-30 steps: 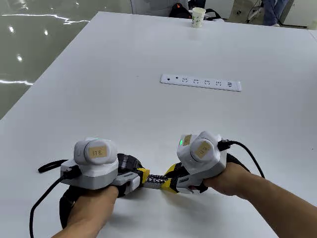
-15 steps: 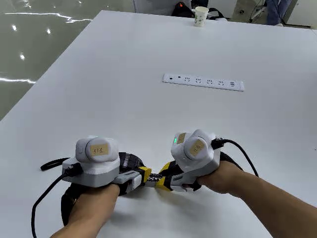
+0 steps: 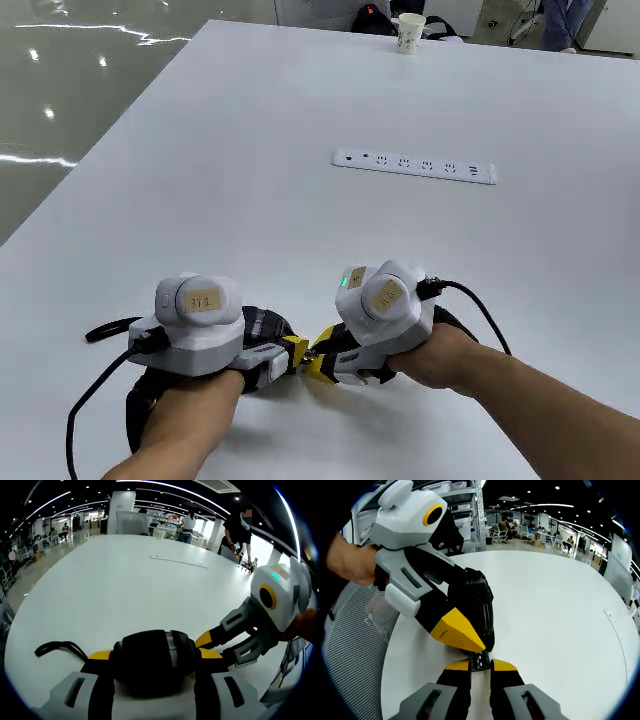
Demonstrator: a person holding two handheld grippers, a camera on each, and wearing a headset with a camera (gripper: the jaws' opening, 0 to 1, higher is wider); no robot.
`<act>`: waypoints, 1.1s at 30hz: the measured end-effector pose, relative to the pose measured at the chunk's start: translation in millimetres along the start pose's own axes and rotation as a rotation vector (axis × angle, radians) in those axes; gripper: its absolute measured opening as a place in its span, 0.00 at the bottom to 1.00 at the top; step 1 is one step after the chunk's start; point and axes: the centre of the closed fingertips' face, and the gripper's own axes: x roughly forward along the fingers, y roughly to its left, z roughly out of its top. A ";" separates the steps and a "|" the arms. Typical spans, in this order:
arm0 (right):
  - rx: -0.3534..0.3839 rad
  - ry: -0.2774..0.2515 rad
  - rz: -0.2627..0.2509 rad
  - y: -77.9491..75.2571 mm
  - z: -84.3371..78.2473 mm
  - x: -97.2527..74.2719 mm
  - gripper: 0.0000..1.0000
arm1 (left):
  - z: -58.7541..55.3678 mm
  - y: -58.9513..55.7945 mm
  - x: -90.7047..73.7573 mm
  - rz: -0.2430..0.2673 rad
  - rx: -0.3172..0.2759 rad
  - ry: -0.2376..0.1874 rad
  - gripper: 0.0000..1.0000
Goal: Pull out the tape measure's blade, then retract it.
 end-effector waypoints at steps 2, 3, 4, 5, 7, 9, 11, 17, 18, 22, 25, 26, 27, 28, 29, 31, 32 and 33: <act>-0.003 -0.001 0.001 0.3 1.0 0.7 0.10 | -0.1 0.2 0.1 0.000 -0.001 0.000 0.60; -0.004 -0.002 0.002 0.2 0.8 1.3 0.10 | -0.1 0.3 0.2 -0.001 -0.001 0.000 0.60; -0.007 -0.003 0.003 0.2 1.0 1.6 0.10 | -0.2 0.2 0.2 -0.001 -0.001 0.000 0.60; -0.010 -0.006 0.004 0.5 1.6 2.1 0.10 | -0.2 0.2 0.3 -0.002 -0.001 0.000 0.60; -0.010 -0.010 0.006 1.0 2.5 2.5 0.10 | -0.2 0.4 0.2 -0.002 -0.002 0.000 0.60; -0.018 -0.012 0.010 1.0 3.3 3.3 0.10 | -0.2 0.6 0.5 -0.002 -0.002 0.000 0.60; -0.021 -0.014 0.014 1.1 4.5 3.9 0.10 | -0.2 0.9 0.8 -0.003 -0.003 0.000 0.60; -0.026 -0.015 0.017 1.4 4.8 4.7 0.11 | -0.6 0.6 1.0 -0.003 -0.001 0.001 0.60; -0.028 -0.016 0.018 1.5 4.9 4.7 0.11 | -0.6 0.6 1.0 -0.003 -0.001 0.001 0.60; -0.032 -0.013 0.019 1.7 5.0 4.8 0.11 | -0.7 0.4 0.9 -0.002 0.002 0.002 0.60; -0.034 -0.012 0.019 1.9 5.2 4.8 0.11 | -0.7 0.3 0.7 -0.001 0.003 0.003 0.60; -0.034 -0.012 0.019 2.0 5.2 4.8 0.11 | -0.7 0.3 0.8 -0.001 0.003 0.003 0.60; -0.034 -0.012 0.019 1.7 5.1 4.8 0.11 | -0.6 0.3 0.8 -0.001 0.003 0.004 0.60; -0.034 -0.011 0.019 1.7 5.2 4.9 0.11 | -0.6 0.4 1.0 -0.001 0.004 0.005 0.60; -0.035 -0.011 0.019 1.6 5.1 5.0 0.11 | -0.6 0.4 1.0 -0.001 0.005 0.005 0.61; -0.042 -0.010 0.019 1.8 5.1 5.1 0.11 | -0.6 0.3 0.8 -0.001 0.006 0.006 0.61; -0.045 -0.010 0.019 2.0 5.2 5.1 0.11 | -0.7 0.1 0.8 -0.001 0.007 0.007 0.61; -0.044 -0.009 0.019 2.2 5.2 5.1 0.11 | -0.7 0.1 0.8 -0.001 0.008 0.008 0.61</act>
